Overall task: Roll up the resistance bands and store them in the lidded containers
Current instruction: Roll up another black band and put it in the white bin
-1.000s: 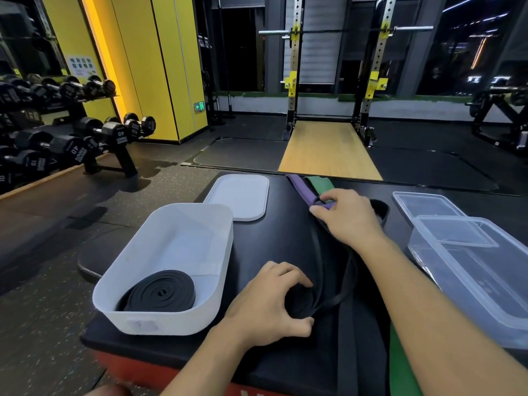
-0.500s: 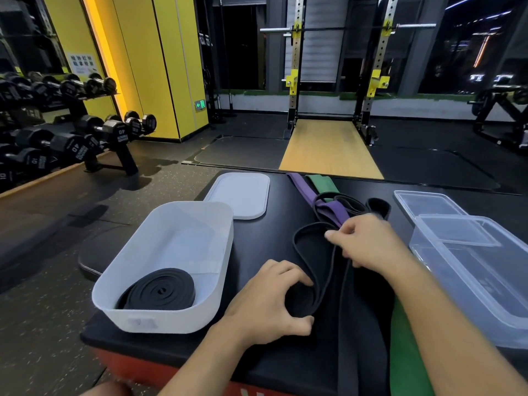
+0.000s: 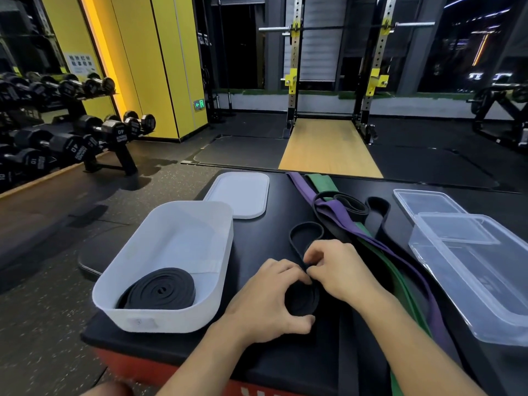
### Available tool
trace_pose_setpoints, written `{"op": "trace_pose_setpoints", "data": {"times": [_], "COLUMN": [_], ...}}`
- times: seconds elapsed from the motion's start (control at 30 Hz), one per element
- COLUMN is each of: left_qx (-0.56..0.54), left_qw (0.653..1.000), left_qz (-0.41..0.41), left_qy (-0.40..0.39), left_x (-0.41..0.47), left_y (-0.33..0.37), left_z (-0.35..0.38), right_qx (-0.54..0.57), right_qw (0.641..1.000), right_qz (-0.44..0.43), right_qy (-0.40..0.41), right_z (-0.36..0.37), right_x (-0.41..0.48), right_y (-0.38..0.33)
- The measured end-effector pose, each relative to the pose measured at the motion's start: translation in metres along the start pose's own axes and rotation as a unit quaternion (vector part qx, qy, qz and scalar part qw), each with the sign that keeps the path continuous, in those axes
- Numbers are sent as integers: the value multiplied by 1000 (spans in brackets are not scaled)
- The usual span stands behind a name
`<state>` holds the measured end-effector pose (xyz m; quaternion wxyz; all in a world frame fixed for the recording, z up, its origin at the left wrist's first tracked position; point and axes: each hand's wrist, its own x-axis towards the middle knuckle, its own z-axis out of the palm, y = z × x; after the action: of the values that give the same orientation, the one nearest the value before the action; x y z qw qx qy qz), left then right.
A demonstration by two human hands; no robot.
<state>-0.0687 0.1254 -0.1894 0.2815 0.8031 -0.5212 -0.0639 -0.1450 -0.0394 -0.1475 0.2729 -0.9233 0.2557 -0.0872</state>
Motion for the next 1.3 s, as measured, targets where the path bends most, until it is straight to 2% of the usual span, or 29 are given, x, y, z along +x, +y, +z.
{"op": "trace_pose_setpoints", "data": {"times": [0.17,0.33,0.53,0.77,0.9,1.13,1.23,1.3], "left_qx": [-1,-14,-26,-44,-45,-55,-35,16], "left_qw": [1000,1000,999,998,997,997,997,997], "left_qz": [-1,-4,-5,21,22,24,15,-1], "left_qy": [3,7,23,49,51,49,62,80], "left_x": [1,-1,-2,-5,-6,-7,-5,-4], "left_y": [0,2,5,6,7,7,6,6], "left_z": [1,-1,-5,-5,-6,-6,-3,-1], "right_qx": [-35,1,77,-2,-50,-88,-80,-86], "right_qw": [998,1000,996,987,985,979,982,984], "right_qz": [15,-11,-46,-157,-163,-173,-160,-145], "right_qy": [48,5,10,-40,-21,-61,-59,-52], "right_z": [-2,-1,8,14,20,22,21,21], "right_x": [-6,-12,-21,-28,-21,-18,-19,-21], "right_y": [14,16,21,21,12,1,0,1]}}
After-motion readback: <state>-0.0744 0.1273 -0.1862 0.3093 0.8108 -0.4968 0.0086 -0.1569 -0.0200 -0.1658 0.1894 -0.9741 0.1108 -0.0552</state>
